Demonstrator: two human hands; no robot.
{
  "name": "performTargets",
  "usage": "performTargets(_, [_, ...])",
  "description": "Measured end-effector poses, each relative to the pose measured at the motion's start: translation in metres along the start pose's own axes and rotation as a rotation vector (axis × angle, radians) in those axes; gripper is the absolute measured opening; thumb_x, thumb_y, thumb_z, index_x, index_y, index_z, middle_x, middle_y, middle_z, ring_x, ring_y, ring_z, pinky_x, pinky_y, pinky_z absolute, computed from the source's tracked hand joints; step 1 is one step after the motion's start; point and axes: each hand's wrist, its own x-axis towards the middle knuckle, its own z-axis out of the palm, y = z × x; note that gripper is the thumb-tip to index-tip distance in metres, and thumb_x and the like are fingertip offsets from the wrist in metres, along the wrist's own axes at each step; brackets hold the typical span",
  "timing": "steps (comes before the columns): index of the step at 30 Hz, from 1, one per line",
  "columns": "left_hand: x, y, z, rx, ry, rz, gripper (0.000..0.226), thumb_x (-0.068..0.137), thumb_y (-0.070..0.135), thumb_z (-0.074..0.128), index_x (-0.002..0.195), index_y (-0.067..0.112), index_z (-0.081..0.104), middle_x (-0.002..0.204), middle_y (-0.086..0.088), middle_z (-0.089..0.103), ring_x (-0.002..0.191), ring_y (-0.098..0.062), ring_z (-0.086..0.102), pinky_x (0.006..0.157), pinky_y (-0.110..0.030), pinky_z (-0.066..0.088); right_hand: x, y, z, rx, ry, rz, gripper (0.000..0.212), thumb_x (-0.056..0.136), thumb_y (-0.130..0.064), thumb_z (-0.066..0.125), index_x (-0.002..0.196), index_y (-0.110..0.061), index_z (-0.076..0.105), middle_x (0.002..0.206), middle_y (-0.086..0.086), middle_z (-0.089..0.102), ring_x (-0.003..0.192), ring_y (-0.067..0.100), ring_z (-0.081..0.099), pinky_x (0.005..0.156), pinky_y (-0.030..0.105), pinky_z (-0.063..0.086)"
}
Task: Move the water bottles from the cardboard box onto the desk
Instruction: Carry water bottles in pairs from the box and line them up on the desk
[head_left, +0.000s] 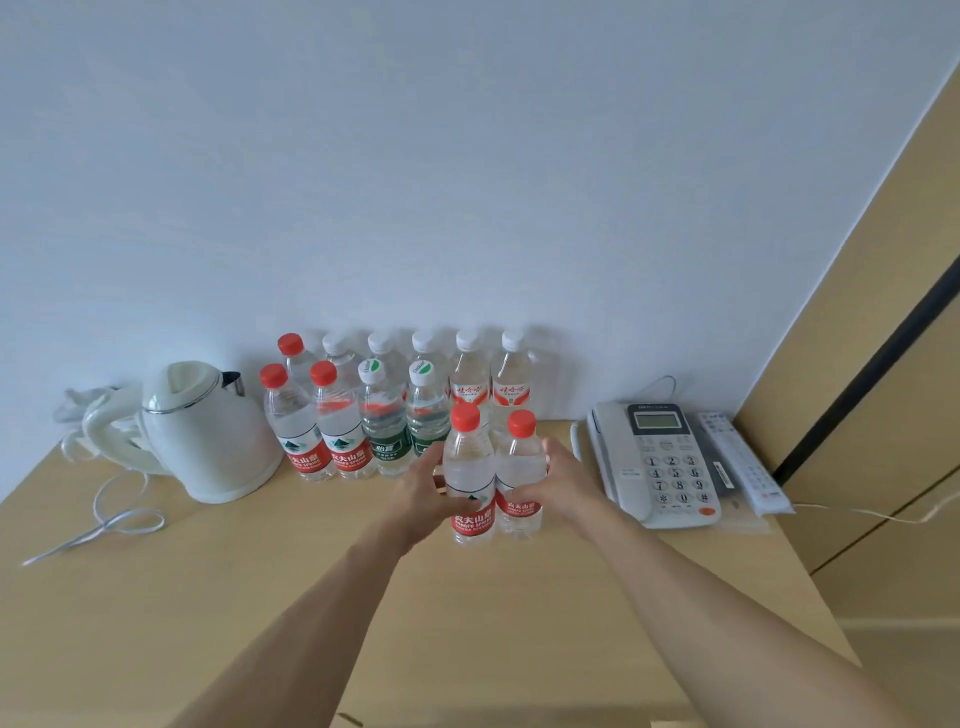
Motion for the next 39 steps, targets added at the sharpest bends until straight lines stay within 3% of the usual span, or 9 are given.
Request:
performTargets(4, [0.005,-0.004,-0.001,0.081,0.027,0.051,0.075,0.066,0.009,0.089,0.131,0.027,0.057,0.12,0.015,0.067,0.116,-0.01,0.062,0.096,-0.036,0.052,-0.001,0.003,0.006,-0.046,0.052,-0.047,0.065,0.061,-0.022,0.089,0.115,-0.032,0.053,0.102,-0.01,0.07,0.096,0.012,0.066,0.083,0.033,0.055])
performTargets(8, [0.01,-0.011,0.002,0.151,0.033,0.08,0.069,0.068,0.008,0.088,0.129,0.026,0.059,0.117,0.018,0.069,0.112,0.006,0.06,0.097,-0.028,0.049,-0.003,0.009,0.008,-0.045,0.069,-0.082,0.066,0.065,-0.022,0.089,0.116,-0.037,0.049,0.101,-0.014,0.068,0.097,0.01,0.064,0.076,0.027,0.051])
performTargets(12, [0.014,-0.012,-0.002,0.188,0.02,0.073,0.072,0.071,0.008,0.087,0.134,0.023,0.056,0.121,0.013,0.068,0.117,-0.003,0.061,0.101,-0.03,0.047,0.0,0.008,0.006,-0.09,0.039,-0.073,0.068,0.067,-0.019,0.088,0.12,-0.034,0.048,0.105,-0.011,0.068,0.101,0.013,0.064,0.086,0.035,0.054])
performTargets(16, [0.012,-0.009,-0.003,0.26,0.0,0.094,0.071,0.074,0.017,0.086,0.137,0.023,0.055,0.125,0.011,0.066,0.12,-0.008,0.06,0.103,-0.038,0.05,0.0,0.003,0.006,-0.164,0.025,-0.082,0.07,0.067,-0.027,0.087,0.123,-0.036,0.047,0.102,-0.018,0.065,0.097,0.008,0.062,0.078,0.026,0.049])
performTargets(22, [0.001,0.007,-0.001,0.537,0.243,0.333,0.087,0.074,0.043,0.084,0.145,0.03,0.037,0.131,0.012,0.054,0.111,-0.013,0.059,0.082,-0.03,0.052,-0.001,-0.005,-0.007,-0.219,0.04,-0.173,0.064,0.065,-0.035,0.084,0.12,-0.041,0.052,0.113,-0.02,0.065,0.106,0.002,0.062,0.089,0.026,0.051])
performTargets(25, [-0.003,0.024,-0.006,0.704,0.32,0.485,0.099,0.071,0.038,0.088,0.152,0.028,0.033,0.13,0.009,0.057,0.102,-0.013,0.062,0.064,-0.025,0.049,-0.004,-0.012,-0.013,-0.302,0.108,-0.264,0.059,0.067,-0.035,0.086,0.11,-0.049,0.048,0.103,-0.033,0.058,0.096,-0.018,0.054,0.076,0.008,0.041])
performTargets(27, [-0.004,0.034,-0.007,0.831,0.304,0.546,0.095,0.07,0.033,0.091,0.148,0.023,0.038,0.121,0.005,0.061,0.096,-0.018,0.065,0.057,-0.025,0.048,-0.007,-0.015,-0.013,-0.344,0.137,-0.314,0.058,0.069,-0.032,0.086,0.109,-0.05,0.049,0.095,-0.038,0.055,0.092,-0.024,0.05,0.069,0.004,0.037])
performTargets(34, [-0.004,0.051,-0.008,0.996,0.316,0.529,0.077,0.069,0.035,0.091,0.133,0.02,0.051,0.112,0.005,0.065,0.1,-0.021,0.061,0.077,-0.032,0.052,-0.007,-0.011,-0.012,-0.367,0.176,-0.355,0.058,0.071,-0.029,0.087,0.12,-0.033,0.056,0.097,-0.03,0.055,0.091,-0.001,0.053,0.071,0.003,0.033])
performTargets(39, [-0.005,0.054,-0.008,0.956,0.289,0.483,0.077,0.072,0.032,0.088,0.128,0.03,0.035,0.112,0.008,0.061,0.088,-0.019,0.064,0.06,-0.033,0.055,-0.007,-0.011,-0.012,-0.377,0.185,-0.364,0.055,0.071,-0.033,0.086,0.118,-0.033,0.057,0.095,-0.029,0.055,0.089,0.0,0.053,0.07,0.007,0.034])
